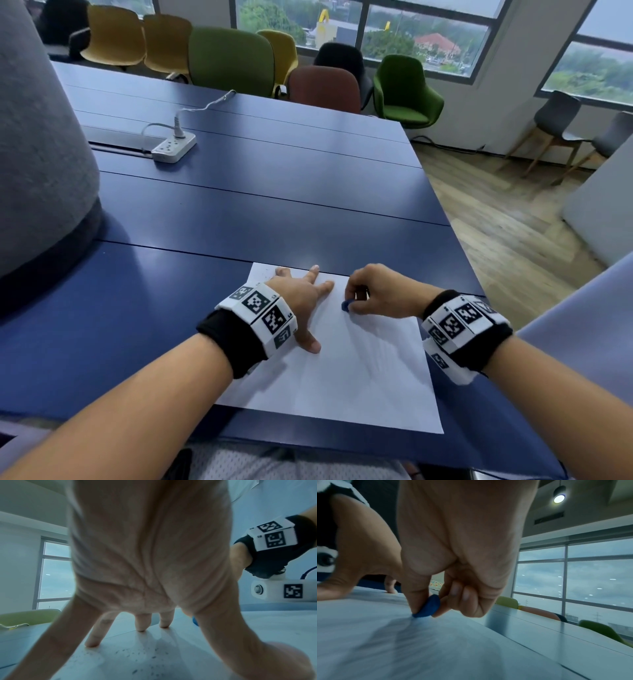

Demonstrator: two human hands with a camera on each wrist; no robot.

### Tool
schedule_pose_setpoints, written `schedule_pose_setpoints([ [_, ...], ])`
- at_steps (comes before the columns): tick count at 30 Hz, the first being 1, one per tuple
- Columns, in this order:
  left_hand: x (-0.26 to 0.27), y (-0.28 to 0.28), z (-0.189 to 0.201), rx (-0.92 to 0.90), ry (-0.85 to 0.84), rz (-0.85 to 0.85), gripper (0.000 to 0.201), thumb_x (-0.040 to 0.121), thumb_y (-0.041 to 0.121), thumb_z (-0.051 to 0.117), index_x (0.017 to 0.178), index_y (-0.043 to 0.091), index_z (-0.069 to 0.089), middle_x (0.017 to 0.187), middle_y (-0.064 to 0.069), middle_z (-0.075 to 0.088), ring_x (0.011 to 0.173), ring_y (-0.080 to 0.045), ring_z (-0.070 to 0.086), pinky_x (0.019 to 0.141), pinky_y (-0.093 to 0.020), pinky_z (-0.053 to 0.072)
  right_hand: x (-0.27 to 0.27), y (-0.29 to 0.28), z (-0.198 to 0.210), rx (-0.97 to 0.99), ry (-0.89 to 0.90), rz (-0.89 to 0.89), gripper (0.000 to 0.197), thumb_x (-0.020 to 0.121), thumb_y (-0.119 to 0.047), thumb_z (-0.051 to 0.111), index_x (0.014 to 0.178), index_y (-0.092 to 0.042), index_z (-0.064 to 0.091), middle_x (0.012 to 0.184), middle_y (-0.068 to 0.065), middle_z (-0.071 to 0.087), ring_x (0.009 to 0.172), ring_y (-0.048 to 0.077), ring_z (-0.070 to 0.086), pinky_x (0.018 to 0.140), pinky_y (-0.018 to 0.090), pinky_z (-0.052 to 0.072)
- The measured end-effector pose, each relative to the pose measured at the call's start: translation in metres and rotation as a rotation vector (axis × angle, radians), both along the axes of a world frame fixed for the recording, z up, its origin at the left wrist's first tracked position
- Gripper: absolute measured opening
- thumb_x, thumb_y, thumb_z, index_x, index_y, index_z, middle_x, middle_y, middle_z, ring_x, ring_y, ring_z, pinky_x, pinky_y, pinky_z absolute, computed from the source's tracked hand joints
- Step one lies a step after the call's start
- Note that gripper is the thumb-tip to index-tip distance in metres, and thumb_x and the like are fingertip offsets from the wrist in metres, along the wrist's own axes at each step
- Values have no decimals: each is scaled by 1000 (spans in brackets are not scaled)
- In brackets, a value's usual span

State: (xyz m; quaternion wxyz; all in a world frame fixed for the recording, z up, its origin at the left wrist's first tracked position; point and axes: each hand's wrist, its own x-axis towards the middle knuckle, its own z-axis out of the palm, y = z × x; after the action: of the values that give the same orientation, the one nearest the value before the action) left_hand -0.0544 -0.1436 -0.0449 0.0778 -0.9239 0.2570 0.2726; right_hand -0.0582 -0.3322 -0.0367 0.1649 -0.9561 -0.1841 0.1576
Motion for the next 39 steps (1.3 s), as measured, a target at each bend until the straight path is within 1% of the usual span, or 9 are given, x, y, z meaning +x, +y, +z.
schedule_pose_setpoints([
  [5,0,0,3,-3,15,10,122,71,58,79,157,34,-4,164,5,-14,143,-55,4,109,-58,33,-39,4,8,-73,307,168,13,80,-21,72,92,-17,72,73,-10,63,58,3,52,55,12,40],
  [10,0,-1,2,6,12,11,122,71,58,79,157,34,-5,164,6,-14,144,-54,4,108,-57,33,-33,-7,4,-4,119,26,12,81,-28,73,88,-18,71,78,-5,65,63,5,52,58,16,42],
  [15,0,-1,2,5,20,14,123,71,58,80,157,34,-5,164,5,-15,144,-55,3,109,-58,32,-59,3,5,-36,297,173,11,80,-23,72,89,-17,71,77,-9,63,61,4,51,55,12,40],
  [22,0,-2,0,-1,18,10,123,70,57,80,157,34,-4,164,6,-15,144,-54,4,108,-59,35,-61,2,3,2,220,129,11,81,-23,69,90,-18,71,84,-1,68,69,11,57,65,23,49],
  [24,0,-1,0,-4,25,15,123,70,57,80,157,35,-4,164,6,-15,144,-54,3,108,-59,35,-67,8,3,-15,286,198,12,80,-24,70,91,-18,71,86,-2,68,70,10,57,66,23,49],
  [29,-1,-2,-1,1,17,3,122,70,58,80,157,35,-4,164,6,-14,144,-54,5,109,-58,34,-54,4,0,19,150,112,11,80,-24,70,89,-18,71,83,-4,69,71,11,58,67,24,50],
  [33,0,-1,0,-8,25,15,123,70,58,80,157,35,-4,164,6,-15,144,-54,4,109,-60,33,-65,14,-1,-2,250,245,12,80,-22,70,91,-17,71,84,-5,68,65,5,54,62,14,44],
  [36,-1,-1,1,3,26,12,122,71,58,79,157,35,-4,164,6,-15,144,-54,4,109,-59,33,-54,9,-1,38,149,148,12,79,-22,70,90,-16,71,83,-4,69,70,10,57,67,24,50],
  [39,-1,-2,1,3,13,8,122,71,58,79,157,34,-4,164,5,-15,143,-55,4,109,-58,33,-63,14,-3,33,183,223,12,78,-22,69,89,-18,70,84,-4,68,72,14,59,70,31,52],
])
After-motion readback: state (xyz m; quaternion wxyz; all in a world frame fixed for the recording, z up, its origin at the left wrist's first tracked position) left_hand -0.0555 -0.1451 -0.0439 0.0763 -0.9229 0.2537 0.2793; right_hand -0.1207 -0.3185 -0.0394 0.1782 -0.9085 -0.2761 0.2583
